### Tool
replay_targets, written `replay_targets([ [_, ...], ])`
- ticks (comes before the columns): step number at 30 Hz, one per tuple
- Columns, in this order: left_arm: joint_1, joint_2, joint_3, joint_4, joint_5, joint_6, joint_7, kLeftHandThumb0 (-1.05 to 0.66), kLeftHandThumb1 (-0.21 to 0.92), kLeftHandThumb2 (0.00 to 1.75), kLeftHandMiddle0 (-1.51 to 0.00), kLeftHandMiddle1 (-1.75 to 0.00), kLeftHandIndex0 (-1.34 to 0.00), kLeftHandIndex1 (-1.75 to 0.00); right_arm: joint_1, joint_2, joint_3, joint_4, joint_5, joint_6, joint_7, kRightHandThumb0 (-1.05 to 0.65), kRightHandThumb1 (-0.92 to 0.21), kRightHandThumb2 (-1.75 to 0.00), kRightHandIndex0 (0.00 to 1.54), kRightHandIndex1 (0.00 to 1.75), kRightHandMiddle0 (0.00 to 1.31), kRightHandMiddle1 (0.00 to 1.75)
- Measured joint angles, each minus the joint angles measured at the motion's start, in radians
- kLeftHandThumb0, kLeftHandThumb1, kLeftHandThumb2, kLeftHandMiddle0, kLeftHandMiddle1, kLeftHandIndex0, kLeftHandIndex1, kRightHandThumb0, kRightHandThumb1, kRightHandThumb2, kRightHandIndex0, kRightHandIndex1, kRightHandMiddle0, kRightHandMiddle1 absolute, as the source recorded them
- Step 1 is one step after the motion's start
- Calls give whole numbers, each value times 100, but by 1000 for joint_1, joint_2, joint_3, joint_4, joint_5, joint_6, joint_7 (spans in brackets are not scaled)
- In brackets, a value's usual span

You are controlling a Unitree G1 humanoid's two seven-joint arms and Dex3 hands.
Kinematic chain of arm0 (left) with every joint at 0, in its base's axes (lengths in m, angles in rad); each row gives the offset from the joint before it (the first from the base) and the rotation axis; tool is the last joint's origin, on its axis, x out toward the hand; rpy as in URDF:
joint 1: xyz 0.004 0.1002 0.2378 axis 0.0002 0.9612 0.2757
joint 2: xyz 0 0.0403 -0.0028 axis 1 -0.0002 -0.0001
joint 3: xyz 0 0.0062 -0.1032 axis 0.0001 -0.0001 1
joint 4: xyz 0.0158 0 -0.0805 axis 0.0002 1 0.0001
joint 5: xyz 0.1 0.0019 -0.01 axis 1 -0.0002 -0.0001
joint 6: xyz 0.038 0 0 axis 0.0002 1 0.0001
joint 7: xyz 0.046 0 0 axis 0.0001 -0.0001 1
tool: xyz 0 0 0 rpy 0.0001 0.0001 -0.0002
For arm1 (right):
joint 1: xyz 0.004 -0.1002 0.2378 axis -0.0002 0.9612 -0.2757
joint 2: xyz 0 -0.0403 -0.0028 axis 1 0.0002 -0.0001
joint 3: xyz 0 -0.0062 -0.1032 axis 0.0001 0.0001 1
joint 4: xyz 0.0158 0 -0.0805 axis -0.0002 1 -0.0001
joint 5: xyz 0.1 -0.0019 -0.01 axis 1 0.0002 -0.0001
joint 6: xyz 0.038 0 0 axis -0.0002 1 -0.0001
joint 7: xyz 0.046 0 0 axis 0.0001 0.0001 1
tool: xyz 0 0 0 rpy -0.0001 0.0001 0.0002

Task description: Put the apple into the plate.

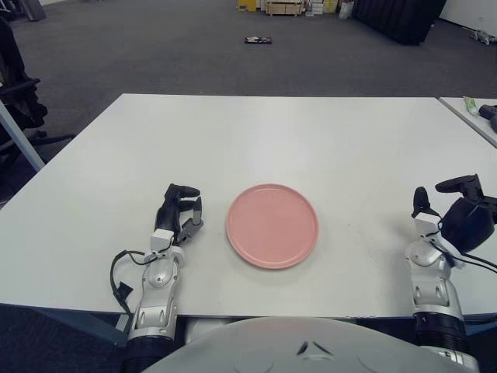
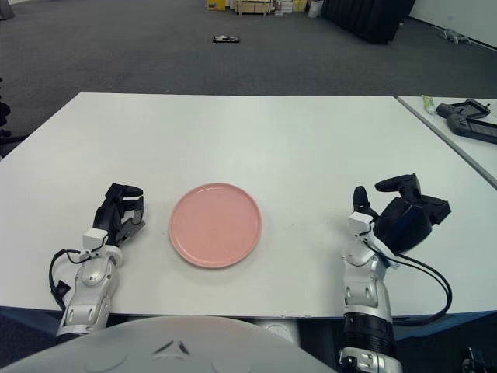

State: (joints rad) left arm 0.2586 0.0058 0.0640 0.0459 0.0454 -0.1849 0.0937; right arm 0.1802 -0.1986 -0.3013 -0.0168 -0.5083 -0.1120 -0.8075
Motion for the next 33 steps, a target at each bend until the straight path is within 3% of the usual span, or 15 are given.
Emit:
replay_targets([
  [1, 0, 0, 0, 0, 0, 0, 0, -37, 76, 76, -51, -170, -29, -175, 6, -11, -11, 1, 14, -17, 11, -43, -51, -106, 80, 175, 45, 175],
  [2, 1, 1, 1, 0, -1, 0, -1, -37, 76, 76, -51, -170, -29, -175, 10, -20, -21, 3, 24, -27, 21, -41, -61, -94, 51, 169, 39, 175],
  [4, 3, 1, 1, 0, -1, 1, -1, -37, 76, 75, -51, -170, -29, -175, 16, -29, -37, 1, 28, -29, 32, -39, -70, -82, 26, 164, 33, 175],
  [6, 3, 1, 2, 0, -1, 5, -1, -37, 76, 75, -51, -170, -29, -175, 23, -28, -47, -2, 29, -29, 39, -51, -56, -86, 11, 143, 13, 144],
  [8, 4, 1, 1, -2, 0, 9, -1, -37, 77, 73, -50, -169, -28, -175, 41, -29, -57, -13, 33, -28, 55, -56, -51, -89, 5, 120, 7, 118],
  [9, 4, 1, 0, -4, 0, 11, -1, -37, 78, 73, -50, -169, -28, -175, 56, -29, -62, -27, 39, -28, 70, -60, -50, -88, 3, 94, 4, 87],
  [10, 4, 1, -1, -5, 1, 13, -1, -37, 78, 72, -50, -169, -28, -175, 79, -27, -66, -50, 48, -22, 96, -62, -50, -87, 3, 84, 3, 75],
  [12, 4, -3, -5, -10, 2, 13, -2, -37, 79, 72, -50, -168, -27, -175, 139, -26, -74, -120, 54, 19, 166, -70, -53, -82, 1, 48, 1, 31],
  [15, 7, -3, -5, -13, 2, 13, -2, -37, 79, 71, -50, -168, -27, -175, 195, -26, -87, -225, 46, 118, 258, -85, -59, -68, 0, 16, 0, 10],
  [21, 6, -3, -5, -5, 2, 10, -1, -37, 78, 72, -49, -170, -28, -175, 267, -28, -99, -372, -29, 248, 361, -103, -69, -38, 0, 2, 0, 1],
  [27, 3, -5, -6, 1, 2, 3, -1, -37, 78, 73, -49, -171, -28, -175, 356, -14, -87, -523, -114, 334, 471, -105, -67, -30, 0, 0, 0, 0],
  [33, -6, -7, -6, 7, 1, 3, -1, -37, 78, 72, -50, -170, -28, -175, 365, -15, -89, -594, -146, 379, 559, -105, -65, -27, 0, 0, 0, 0],
])
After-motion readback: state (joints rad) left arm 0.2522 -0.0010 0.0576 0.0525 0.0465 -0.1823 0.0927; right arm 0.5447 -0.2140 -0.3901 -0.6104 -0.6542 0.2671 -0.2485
